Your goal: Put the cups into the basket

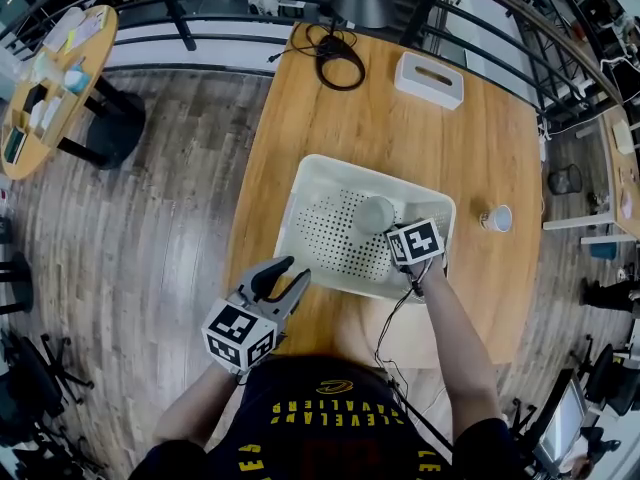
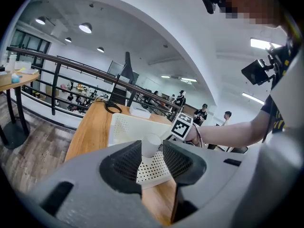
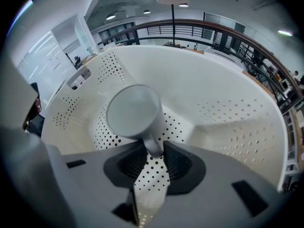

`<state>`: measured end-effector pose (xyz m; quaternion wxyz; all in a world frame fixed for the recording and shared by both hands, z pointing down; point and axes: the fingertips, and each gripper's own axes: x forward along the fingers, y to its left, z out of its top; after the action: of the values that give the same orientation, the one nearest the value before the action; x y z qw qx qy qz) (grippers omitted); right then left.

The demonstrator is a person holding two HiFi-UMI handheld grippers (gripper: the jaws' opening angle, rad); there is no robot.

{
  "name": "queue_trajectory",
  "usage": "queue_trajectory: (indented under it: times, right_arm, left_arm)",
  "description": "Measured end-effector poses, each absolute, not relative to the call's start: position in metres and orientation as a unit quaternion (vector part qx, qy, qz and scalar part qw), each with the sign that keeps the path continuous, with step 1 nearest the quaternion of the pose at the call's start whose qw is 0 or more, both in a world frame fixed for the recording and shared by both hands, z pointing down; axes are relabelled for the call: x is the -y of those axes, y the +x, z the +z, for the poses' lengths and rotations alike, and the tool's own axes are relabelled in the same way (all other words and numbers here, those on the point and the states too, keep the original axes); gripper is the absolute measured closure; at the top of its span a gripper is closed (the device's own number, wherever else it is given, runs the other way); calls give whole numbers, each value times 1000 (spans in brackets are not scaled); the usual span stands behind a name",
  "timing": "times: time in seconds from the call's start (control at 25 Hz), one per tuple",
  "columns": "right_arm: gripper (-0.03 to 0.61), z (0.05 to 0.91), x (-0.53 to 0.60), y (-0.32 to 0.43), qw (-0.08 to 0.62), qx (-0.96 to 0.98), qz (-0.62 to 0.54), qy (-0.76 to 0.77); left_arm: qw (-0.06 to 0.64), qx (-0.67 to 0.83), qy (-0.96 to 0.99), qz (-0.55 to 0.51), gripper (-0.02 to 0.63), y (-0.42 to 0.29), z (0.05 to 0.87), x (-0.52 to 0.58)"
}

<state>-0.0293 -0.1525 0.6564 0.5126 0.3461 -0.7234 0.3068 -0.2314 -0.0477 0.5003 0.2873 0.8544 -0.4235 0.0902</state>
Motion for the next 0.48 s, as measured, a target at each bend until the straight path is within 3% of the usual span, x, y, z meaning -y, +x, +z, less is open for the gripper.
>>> queue_trajectory:
  times: [0.28,0.48]
  right_arm:
    - [373,653,150,-31,508,727,313,340]
    - [354,644,150,-35,491,736,310,350]
  left_arm:
    - [287,428,852,96,471,-231,499,44]
    - [284,427,853,97,471,-226,500,44]
